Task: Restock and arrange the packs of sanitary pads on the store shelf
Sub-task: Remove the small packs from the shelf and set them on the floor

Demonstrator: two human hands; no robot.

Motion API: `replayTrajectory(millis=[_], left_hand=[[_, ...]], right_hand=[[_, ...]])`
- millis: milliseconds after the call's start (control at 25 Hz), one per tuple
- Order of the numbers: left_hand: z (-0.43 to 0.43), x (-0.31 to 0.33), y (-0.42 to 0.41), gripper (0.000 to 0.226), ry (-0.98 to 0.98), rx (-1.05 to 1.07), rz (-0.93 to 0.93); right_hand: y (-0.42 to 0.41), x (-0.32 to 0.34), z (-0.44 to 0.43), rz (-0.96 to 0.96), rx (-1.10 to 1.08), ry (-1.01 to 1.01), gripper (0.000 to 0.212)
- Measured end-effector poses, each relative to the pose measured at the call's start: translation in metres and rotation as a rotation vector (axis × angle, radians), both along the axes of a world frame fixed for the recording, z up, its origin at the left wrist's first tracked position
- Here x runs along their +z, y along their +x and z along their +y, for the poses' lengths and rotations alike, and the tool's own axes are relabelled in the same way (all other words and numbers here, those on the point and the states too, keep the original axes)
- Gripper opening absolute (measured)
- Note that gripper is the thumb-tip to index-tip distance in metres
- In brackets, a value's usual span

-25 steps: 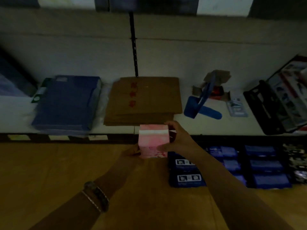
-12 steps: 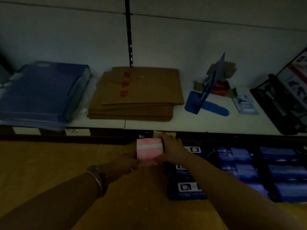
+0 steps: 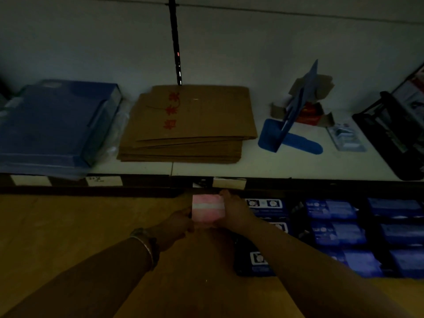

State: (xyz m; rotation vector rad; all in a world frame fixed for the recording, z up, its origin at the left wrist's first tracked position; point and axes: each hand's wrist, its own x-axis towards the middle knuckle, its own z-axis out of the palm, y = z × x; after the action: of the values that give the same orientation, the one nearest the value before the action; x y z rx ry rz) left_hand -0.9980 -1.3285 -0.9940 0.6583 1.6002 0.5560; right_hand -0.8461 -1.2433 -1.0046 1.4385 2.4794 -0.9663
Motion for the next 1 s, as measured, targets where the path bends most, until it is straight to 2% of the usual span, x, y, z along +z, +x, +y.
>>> replayTrajectory(millis=[200, 440, 840, 1000], left_hand=[[0.005, -0.009, -0.002, 0.058, -0.012, 0.007, 0.029], [0.008, -0.012, 0.000, 0.059, -0.001, 0.002, -0.026], [0.005, 0.005, 0.009, 0.054, 0.018, -0.022, 0.044], [0.001, 0.025, 0.014, 0.044, 0.081, -0.030, 0.079]], right_hand=[[-0.007, -0.006, 0.002, 0.034, -0.004, -0.027, 0.068], [-0.004, -0.018, 0.006, 0.064, -0.085, -0.064, 0.062], [-0.006, -0.020, 0.009, -0.023, -0.029, -0.058, 0.083], [-0.003, -0.011, 0.009, -0.057, -0.012, -0.024, 0.077]])
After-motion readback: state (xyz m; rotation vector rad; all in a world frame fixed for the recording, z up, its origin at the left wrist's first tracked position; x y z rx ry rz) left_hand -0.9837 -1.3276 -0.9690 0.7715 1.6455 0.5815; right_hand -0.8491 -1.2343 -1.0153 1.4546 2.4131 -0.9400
